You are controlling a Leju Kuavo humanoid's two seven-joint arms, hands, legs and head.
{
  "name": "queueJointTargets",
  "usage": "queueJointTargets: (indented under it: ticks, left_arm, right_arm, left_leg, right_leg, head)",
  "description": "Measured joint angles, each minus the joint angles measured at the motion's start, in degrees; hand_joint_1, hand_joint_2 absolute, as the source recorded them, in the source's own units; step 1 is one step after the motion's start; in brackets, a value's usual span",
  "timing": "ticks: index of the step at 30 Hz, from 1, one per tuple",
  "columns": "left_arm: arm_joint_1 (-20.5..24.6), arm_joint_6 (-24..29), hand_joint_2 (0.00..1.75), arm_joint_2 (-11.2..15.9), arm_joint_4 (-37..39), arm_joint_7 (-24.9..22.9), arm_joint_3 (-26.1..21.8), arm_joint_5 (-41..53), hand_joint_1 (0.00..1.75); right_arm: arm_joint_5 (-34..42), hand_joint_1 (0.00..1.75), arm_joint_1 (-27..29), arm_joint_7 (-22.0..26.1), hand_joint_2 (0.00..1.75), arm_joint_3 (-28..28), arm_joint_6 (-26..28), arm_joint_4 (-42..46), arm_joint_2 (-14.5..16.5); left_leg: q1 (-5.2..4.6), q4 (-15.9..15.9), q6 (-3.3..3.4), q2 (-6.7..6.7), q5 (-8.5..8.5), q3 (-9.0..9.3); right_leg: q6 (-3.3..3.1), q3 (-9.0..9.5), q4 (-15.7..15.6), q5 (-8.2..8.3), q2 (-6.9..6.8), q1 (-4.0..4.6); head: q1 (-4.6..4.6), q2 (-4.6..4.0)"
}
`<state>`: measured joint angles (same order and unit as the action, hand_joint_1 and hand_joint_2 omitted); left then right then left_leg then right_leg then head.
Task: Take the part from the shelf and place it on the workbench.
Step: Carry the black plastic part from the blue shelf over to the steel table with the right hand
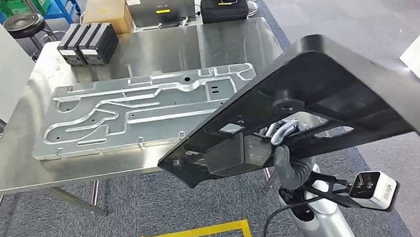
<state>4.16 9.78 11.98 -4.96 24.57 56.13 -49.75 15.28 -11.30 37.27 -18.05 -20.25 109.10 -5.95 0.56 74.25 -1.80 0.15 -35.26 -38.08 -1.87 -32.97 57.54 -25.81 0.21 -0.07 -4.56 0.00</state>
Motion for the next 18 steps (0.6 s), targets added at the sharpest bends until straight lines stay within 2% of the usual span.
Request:
queueJointTargets:
  ticks: [1,4,5,6,9,11,12,14,15,16,17,18]
  left_arm:
    - [-0.1,0.0,1.75,0.0,0.0,0.0,0.0,0.0,0.0]
    - [-0.1,0.0,1.75,0.0,0.0,0.0,0.0,0.0,0.0]
    - [-0.1,0.0,1.75,0.0,0.0,-0.1,0.0,0.0,0.0]
    - [-0.2,0.1,1.75,0.0,0.0,-0.1,0.0,0.0,0.0]
    - [-0.3,0.2,1.75,-0.1,0.0,0.3,-0.4,0.0,0.0]
    - [-0.3,0.0,1.75,-0.1,0.0,0.8,-0.7,0.0,0.0]
    - [-0.3,-0.1,1.75,-0.1,0.0,0.9,-0.8,0.0,0.0]
    - [-0.1,-0.5,1.75,-0.1,0.0,1.0,-0.8,0.0,0.0]
    - [0.0,-0.7,1.75,-0.2,0.0,1.0,-0.7,0.0,0.0]
    - [0.3,-0.8,1.75,-0.2,0.0,0.9,-0.7,0.0,0.0]
    - [0.4,-0.9,1.75,-0.2,0.0,0.9,-0.6,0.0,0.0]
    - [0.4,-1.1,1.75,-0.2,0.0,0.9,-0.6,0.0,0.0]
  right_arm:
    - [0.0,1.75,0.1,0.0,1.75,0.0,0.1,0.0,0.0]
    - [-0.1,1.75,0.1,0.1,1.75,0.0,0.3,0.0,0.0]
    - [-0.4,1.75,0.2,0.2,1.75,0.0,0.5,0.0,0.0]
    - [-1.0,1.75,0.3,0.4,1.75,0.0,0.9,0.1,0.1]
    - [-4.3,1.75,1.1,1.1,1.75,0.5,4.0,1.2,0.2]
    - [-8.0,1.75,1.4,0.4,1.75,1.3,8.6,2.5,0.2]
    - [-10.0,1.75,0.7,-0.7,1.75,1.8,11.4,2.6,0.1]
    - [-12.9,1.75,-3.5,-3.8,1.75,3.3,16.7,0.4,0.0]
    - [-13.7,1.75,-6.2,-5.2,1.75,4.3,18.8,-1.6,-0.1]
    - [-14.4,1.75,-8.7,-6.5,1.75,5.4,20.5,-3.5,-0.3]
    - [-15.3,1.75,-10.7,-7.5,1.75,6.5,22.0,-5.3,-0.5]
    - [-16.6,1.75,-12.7,-8.3,1.75,7.4,23.6,-7.2,-0.8]
  left_leg:
    - [0.11,-1.0,-0.06,0.0,0.98,-0.43]
    - [0.24,-11.6,0.12,-0.03,8.86,2.04]
    - [0.11,-14.2,0.43,-0.01,10.48,2.79]
    - [-0.03,-15.5,0.81,-0.02,11.21,3.1]
    - [-0.22,-15.9,1.95,-0.08,11.17,3.38]
    - [-0.06,-16.3,2.55,-0.14,11.03,3.77]
    - [-0.03,-16.4,2.78,-0.1,10.93,3.91]
    - [-0.19,-16.3,3.04,0.2,10.7,3.95]
    - [-0.28,-16.3,3.12,0.33,10.62,3.98]
    - [-0.36,-16.3,3.19,0.37,10.52,4.08]
    - [-0.4,-16.2,3.22,0.28,10.4,4.28]
    - [-0.45,-16.2,3.19,0.17,10.25,4.52]
  right_leg:
    - [0.09,0.62,0.0,-0.45,0.08,-0.02]
    - [0.64,2.68,0.1,-1.96,0.16,-0.06]
    - [0.92,2.97,0.2,-2.33,0.23,-0.05]
    - [1.26,3.05,0.3,-2.64,0.29,-0.05]
    - [2.35,3.1,0.5,-3.41,0.27,-0.21]
    - [2.97,1.92,3.2,-5.05,0.11,-0.31]
    - [3.18,0.19,6.3,-6.45,0.06,-0.39]
    - [3.4,-4.79,14.0,-8.92,0.02,-0.46]
    - [3.41,-6.63,16.3,-8.93,-0.03,-0.5]
    - [3.31,-7.39,16.6,-7.79,-0.07,-0.5]
    - [3.08,-6.95,14.6,-5.68,-0.09,-0.43]
    - [2.7,-5.63,11.0,-3.04,-0.12,-0.3]
  head:
    - [-0.01,0.0]
    - [0.01,0.0]
    - [0.01,0.0]
    - [0.01,0.0]
    - [0.01,0.0]
    - [0.01,0.0]
    - [0.02,0.0]
    - [0.02,0.0]
    - [0.02,0.0]
    - [0.02,0.0]
    - [0.02,0.0]
    - [0.02,0.0]
